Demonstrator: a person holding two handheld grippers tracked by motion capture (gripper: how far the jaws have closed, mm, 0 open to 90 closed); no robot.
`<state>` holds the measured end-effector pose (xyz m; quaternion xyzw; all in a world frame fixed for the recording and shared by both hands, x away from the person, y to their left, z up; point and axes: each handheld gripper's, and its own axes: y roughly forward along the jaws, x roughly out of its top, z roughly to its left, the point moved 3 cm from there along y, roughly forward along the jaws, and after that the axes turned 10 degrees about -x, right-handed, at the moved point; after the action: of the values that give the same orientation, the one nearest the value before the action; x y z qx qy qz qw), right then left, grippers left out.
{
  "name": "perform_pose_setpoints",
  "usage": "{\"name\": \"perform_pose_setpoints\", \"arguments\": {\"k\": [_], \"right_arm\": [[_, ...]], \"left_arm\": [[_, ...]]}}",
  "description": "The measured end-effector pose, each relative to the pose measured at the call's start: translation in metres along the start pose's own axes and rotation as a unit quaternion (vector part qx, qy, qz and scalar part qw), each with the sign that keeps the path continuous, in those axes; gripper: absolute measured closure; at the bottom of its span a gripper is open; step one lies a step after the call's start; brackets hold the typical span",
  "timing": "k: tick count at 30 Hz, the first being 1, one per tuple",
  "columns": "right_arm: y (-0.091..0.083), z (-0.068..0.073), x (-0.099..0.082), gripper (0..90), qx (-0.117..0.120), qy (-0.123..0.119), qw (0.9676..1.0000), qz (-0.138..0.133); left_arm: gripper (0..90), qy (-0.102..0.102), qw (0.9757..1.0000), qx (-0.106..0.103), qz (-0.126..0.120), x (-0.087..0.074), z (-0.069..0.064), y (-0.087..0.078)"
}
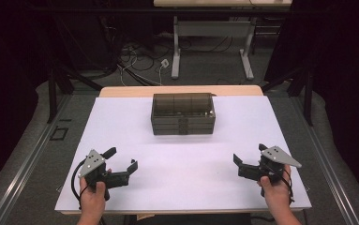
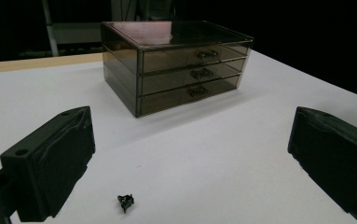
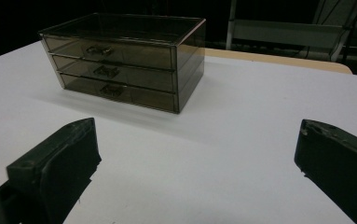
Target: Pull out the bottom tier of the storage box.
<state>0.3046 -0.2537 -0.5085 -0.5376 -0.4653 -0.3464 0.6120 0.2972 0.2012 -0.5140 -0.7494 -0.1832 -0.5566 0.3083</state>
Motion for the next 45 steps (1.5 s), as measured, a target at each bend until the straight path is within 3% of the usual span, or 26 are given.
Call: {"name": "perform_pose_setpoints", "arguments": {"k": [12, 17, 19, 22, 33, 41, 45], "right_arm": [[0.010, 0.016, 0.001, 0.1, 0.008, -0.001, 1.0000, 0.003], [0.010, 0.023, 0.002, 6.2, 0.011, -0.004, 0.9999, 0.002], [0.012, 0.027, 0.002, 13.0, 0.023, -0.004, 0.9997, 0.004], [0.017, 0.034, 0.004, 15.1, 0.035, 0.003, 0.9993, 0.009], [0.044, 0.058, 0.013, 25.6, 0.066, -0.022, 0.9972, 0.028], [0.066, 0.075, 0.022, 32.4, 0.081, 0.008, 0.9958, 0.042], [0.077, 0.087, 0.027, 36.1, 0.088, 0.035, 0.9942, 0.050]], "left_arm": [[0.6, 0.002, 0.9999, 0.011, -0.004, 0.000, 0.001, -0.003], [0.6, 0.005, 0.9999, 0.011, -0.004, 0.000, -0.001, -0.004], [0.6, 0.006, 0.9999, 0.013, 0.001, -0.002, -0.002, -0.005], [0.6, 0.003, 0.9999, 0.013, 0.002, -0.003, -0.003, -0.008], [0.6, 0.003, 0.9995, 0.032, 0.003, -0.006, -0.005, -0.018], [0.6, 0.004, 0.9993, 0.038, 0.000, -0.007, -0.005, -0.021], [0.6, 0.003, 0.9993, 0.037, -0.001, -0.007, -0.004, -0.021]]}}
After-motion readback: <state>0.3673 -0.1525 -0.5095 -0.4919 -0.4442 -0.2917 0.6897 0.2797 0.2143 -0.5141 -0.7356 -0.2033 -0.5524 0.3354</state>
